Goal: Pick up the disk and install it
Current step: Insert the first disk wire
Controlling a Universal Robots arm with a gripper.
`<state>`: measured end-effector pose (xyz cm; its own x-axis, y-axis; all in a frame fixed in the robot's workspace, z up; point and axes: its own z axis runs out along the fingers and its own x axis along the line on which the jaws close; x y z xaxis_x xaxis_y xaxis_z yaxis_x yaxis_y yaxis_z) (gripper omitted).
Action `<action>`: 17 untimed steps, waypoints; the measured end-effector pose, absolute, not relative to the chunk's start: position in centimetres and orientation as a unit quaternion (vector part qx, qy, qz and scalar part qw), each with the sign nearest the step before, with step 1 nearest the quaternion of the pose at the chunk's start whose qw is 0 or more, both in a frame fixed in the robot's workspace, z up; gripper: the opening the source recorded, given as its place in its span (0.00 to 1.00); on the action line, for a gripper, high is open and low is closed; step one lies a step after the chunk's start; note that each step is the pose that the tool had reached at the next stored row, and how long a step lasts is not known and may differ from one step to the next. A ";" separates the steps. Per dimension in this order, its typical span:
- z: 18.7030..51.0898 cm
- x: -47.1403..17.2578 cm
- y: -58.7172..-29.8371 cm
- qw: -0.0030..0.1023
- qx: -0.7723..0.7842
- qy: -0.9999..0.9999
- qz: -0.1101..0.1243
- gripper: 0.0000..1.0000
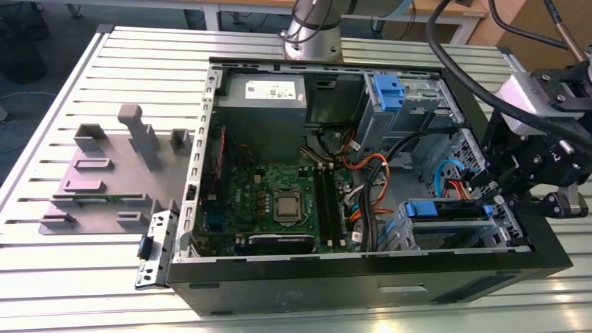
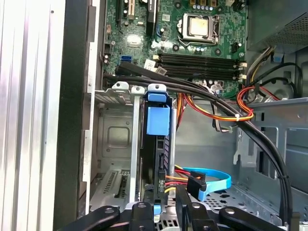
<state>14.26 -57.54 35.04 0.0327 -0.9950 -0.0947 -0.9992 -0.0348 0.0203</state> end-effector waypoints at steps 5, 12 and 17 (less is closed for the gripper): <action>35.4 14.3 -57.5 0.026 -0.718 0.694 0.041 0.18; 35.6 14.3 -57.5 0.025 -0.718 0.694 0.041 0.11; 36.0 14.3 -57.5 0.026 -0.718 0.694 0.041 0.11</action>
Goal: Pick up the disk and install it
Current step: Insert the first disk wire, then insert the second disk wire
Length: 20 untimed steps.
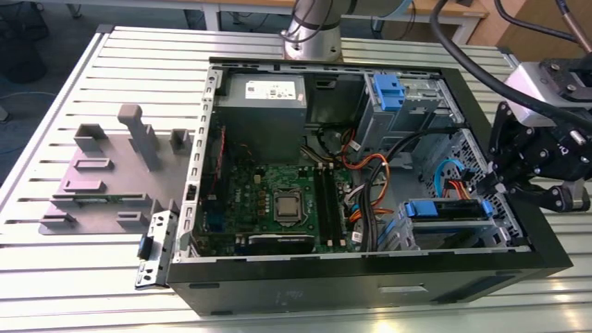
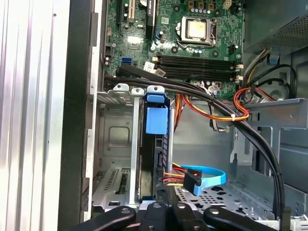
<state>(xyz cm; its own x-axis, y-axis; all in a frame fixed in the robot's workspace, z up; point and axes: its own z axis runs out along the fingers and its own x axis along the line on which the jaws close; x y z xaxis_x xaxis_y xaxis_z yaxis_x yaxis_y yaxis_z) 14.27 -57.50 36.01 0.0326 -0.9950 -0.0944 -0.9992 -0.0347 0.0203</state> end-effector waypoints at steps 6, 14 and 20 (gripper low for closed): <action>37.0 14.3 -57.5 0.026 -0.718 0.694 0.041 0.11; 37.5 14.3 -57.5 0.026 -0.718 0.694 0.041 0.11; 37.5 14.3 -57.5 0.026 -0.718 0.694 0.041 0.11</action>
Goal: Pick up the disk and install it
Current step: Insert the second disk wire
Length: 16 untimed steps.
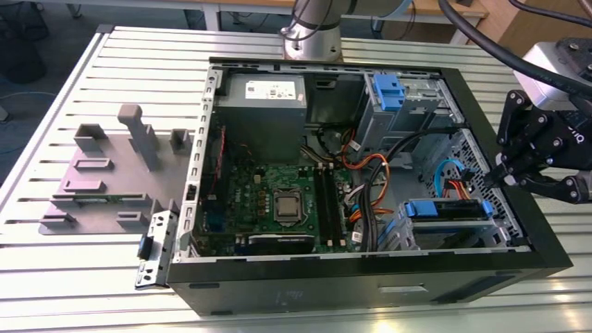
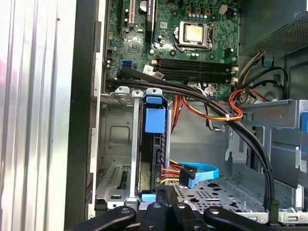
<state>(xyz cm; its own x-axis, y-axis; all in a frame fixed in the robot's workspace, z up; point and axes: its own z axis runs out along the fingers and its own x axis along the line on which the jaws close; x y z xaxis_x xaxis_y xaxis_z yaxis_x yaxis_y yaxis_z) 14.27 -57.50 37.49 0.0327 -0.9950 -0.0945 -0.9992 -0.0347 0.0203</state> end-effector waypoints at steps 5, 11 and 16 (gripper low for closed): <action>37.5 14.3 -57.5 0.026 -0.718 0.694 0.041 0.35; 37.5 14.0 -57.5 0.025 -0.718 0.694 0.041 0.41; 37.4 13.3 -57.3 0.026 -0.718 0.694 0.041 0.41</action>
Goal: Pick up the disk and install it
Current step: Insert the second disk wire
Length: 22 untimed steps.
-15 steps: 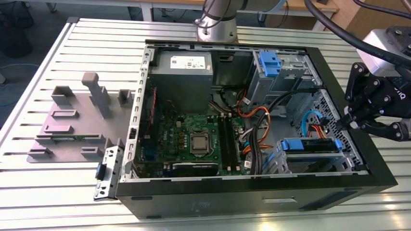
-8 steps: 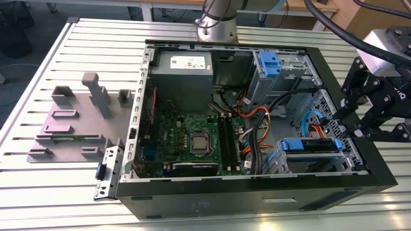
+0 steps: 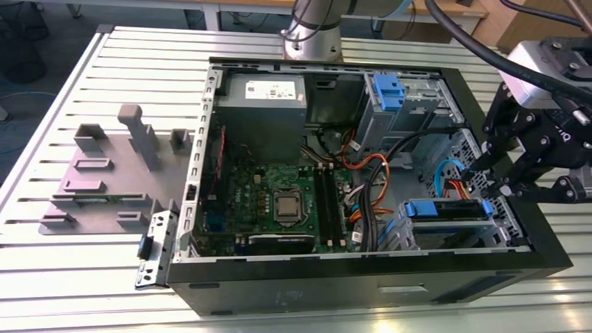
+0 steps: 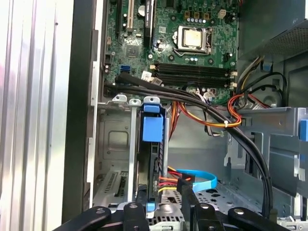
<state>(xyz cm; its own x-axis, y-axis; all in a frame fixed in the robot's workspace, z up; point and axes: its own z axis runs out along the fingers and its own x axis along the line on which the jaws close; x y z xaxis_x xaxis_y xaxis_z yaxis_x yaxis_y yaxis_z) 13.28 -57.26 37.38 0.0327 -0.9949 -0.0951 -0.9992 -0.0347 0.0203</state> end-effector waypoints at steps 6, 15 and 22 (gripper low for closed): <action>37.2 13.1 -56.5 0.026 -0.718 0.694 0.041 0.41; 36.4 13.0 -55.9 0.025 -0.722 0.691 0.041 0.41; 35.7 13.0 -55.7 0.025 -0.722 0.691 0.042 0.41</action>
<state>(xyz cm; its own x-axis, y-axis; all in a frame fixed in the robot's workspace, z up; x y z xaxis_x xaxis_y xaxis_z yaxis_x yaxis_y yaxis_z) 13.04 -55.67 35.69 0.0425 -0.9946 -0.0949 -0.9988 -0.0447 0.0209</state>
